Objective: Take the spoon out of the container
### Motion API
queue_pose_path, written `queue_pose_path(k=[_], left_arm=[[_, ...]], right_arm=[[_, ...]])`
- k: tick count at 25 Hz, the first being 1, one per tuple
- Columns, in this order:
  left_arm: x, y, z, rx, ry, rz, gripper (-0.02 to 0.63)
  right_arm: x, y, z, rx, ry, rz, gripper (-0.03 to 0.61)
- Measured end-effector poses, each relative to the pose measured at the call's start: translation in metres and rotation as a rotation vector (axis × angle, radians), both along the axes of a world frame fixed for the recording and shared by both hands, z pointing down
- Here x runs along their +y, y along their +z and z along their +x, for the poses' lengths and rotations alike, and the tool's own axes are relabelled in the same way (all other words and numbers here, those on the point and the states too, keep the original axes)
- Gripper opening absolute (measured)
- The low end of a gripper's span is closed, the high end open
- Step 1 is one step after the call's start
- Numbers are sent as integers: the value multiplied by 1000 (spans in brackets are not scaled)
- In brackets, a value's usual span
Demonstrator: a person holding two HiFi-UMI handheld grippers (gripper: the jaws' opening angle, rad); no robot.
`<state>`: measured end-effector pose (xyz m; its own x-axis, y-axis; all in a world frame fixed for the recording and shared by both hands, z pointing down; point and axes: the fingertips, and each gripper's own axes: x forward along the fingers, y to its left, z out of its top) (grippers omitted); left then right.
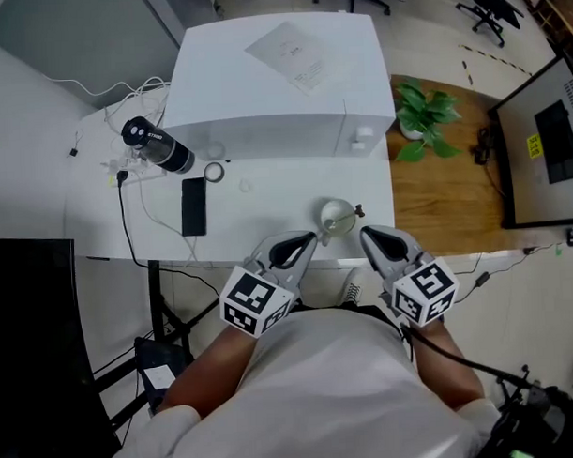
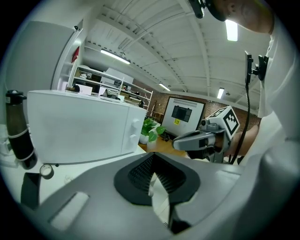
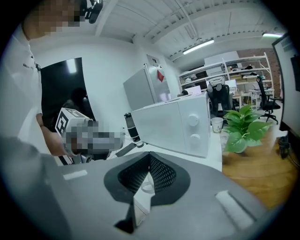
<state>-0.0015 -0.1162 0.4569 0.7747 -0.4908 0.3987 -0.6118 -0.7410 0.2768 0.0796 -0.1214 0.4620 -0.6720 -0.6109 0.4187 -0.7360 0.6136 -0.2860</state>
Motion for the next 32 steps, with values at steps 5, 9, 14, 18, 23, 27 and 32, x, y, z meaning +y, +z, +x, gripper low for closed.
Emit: queue_pose_path(k=[5,9,14,18,23,27,32], left_arm=[[2,6,2,-8,-12,-10,5],[0,10,5,-11,-5,-19,5],[-8,17,4,-13,-7,-36,5],[-15,26,3,-15,-8,-61,5],[-22,34,2,-15,-10,-87,5],[-24,40,1,-15,-11,-108,5],[-27,42,1,-16,-11,-112,5]], right_arm=[[-7,9,1,17,-12,6,10],[-14,19,7,38,-4,-12,44],[-24,35,14,60,10,-38,66],[-34,50,19,75,32,-73,78],[-45,71,25,75,53,-126,80],[-47,84,22,17,60,-195,87],[-49,96,18,22,56,-227,98]])
